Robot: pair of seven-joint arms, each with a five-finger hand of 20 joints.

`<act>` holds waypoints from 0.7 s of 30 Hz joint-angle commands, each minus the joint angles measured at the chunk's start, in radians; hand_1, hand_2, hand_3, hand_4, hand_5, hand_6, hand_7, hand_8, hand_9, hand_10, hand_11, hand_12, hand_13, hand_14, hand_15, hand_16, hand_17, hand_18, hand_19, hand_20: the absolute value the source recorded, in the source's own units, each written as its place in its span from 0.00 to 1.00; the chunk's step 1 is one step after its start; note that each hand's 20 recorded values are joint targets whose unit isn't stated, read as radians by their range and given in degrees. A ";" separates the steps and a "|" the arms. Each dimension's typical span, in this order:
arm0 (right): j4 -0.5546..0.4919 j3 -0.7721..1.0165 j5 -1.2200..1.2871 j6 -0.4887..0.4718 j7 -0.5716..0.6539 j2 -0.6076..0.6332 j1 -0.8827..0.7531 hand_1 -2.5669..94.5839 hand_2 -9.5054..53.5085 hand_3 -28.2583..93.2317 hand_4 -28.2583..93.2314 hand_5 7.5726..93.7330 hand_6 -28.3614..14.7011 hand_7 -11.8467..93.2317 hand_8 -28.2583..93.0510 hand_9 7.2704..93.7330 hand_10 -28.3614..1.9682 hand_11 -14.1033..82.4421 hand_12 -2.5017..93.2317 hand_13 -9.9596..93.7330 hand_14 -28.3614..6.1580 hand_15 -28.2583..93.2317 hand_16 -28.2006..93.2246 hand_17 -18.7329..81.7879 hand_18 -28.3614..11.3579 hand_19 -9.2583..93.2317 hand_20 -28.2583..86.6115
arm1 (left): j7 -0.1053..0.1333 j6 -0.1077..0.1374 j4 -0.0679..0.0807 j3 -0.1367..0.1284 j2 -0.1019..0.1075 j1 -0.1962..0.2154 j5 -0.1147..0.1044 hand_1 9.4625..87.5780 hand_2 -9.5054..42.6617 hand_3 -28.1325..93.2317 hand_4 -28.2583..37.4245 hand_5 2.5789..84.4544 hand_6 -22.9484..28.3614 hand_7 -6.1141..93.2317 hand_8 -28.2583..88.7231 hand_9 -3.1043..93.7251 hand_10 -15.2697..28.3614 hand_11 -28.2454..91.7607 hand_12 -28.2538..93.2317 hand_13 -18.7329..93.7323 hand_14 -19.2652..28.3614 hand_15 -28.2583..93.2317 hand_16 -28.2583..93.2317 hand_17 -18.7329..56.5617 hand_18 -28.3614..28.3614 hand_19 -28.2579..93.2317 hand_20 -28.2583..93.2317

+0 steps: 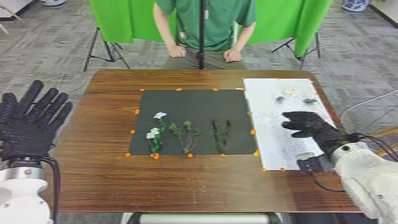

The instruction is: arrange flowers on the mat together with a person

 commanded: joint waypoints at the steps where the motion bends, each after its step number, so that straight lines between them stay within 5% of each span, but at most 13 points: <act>1: 0.078 0.020 -0.778 0.377 -0.038 -0.003 -0.057 0.31 0.00 0.85 0.05 0.33 0.57 0.26 0.16 0.29 0.40 0.18 0.20 0.33 0.39 0.37 0.38 0.33 0.32 0.49 0.38 | -0.005 0.007 0.006 0.005 -0.011 0.020 0.000 0.19 0.44 0.80 0.00 0.45 0.61 0.18 0.16 0.42 0.73 0.42 0.32 0.41 0.74 0.51 0.18 0.21 0.80 0.52 0.31; 6: 0.114 0.014 -0.828 0.481 -0.059 0.002 -0.068 0.33 0.00 0.87 0.04 0.35 0.59 0.31 0.13 0.32 0.42 0.22 0.19 0.35 0.44 0.44 0.38 0.32 0.33 0.65 0.46 | -0.007 0.000 0.011 0.008 -0.011 0.017 -0.018 0.19 0.44 0.80 0.00 0.45 0.61 0.18 0.16 0.42 0.73 0.42 0.32 0.41 0.74 0.51 0.18 0.21 0.80 0.52 0.31; 9: 0.107 0.032 -0.842 0.368 -0.046 0.004 -0.064 0.34 0.00 0.88 0.03 0.35 0.60 0.32 0.12 0.34 0.43 0.23 0.19 0.35 0.46 0.47 0.38 0.32 0.33 0.70 0.50 | -0.011 0.000 0.012 0.008 -0.009 0.014 -0.013 0.19 0.44 0.80 0.00 0.45 0.61 0.17 0.16 0.42 0.73 0.42 0.32 0.41 0.75 0.52 0.18 0.20 0.80 0.52 0.31; 11: 0.104 0.049 -0.832 0.207 -0.051 0.000 -0.039 0.34 0.00 0.88 0.02 0.34 0.61 0.31 0.12 0.33 0.43 0.22 0.19 0.33 0.44 0.47 0.38 0.31 0.33 0.70 0.52 | -0.013 -0.002 0.014 0.009 -0.008 0.010 -0.017 0.19 0.44 0.80 0.00 0.45 0.61 0.17 0.16 0.42 0.73 0.42 0.32 0.41 0.75 0.52 0.18 0.20 0.80 0.53 0.31; 16: 0.177 0.018 -0.818 0.118 -0.069 0.031 0.044 0.33 0.00 0.85 0.00 0.28 0.61 0.25 0.15 0.27 0.44 0.17 0.21 0.29 0.41 0.40 0.39 0.29 0.31 0.64 0.51 | -0.011 0.008 0.015 0.014 0.003 0.005 -0.021 0.19 0.44 0.80 0.00 0.45 0.61 0.17 0.16 0.42 0.73 0.42 0.32 0.41 0.75 0.52 0.18 0.20 0.80 0.53 0.31; 21: 0.240 -0.022 -0.788 0.003 -0.093 0.052 0.135 0.45 0.00 0.74 0.00 0.22 0.62 0.24 0.16 0.23 0.47 0.15 0.22 0.30 0.42 0.36 0.42 0.33 0.27 0.61 0.49 | -0.011 0.011 0.014 0.015 0.001 0.006 -0.023 0.19 0.44 0.80 0.00 0.45 0.60 0.18 0.16 0.42 0.73 0.42 0.32 0.41 0.75 0.52 0.18 0.20 0.80 0.53 0.31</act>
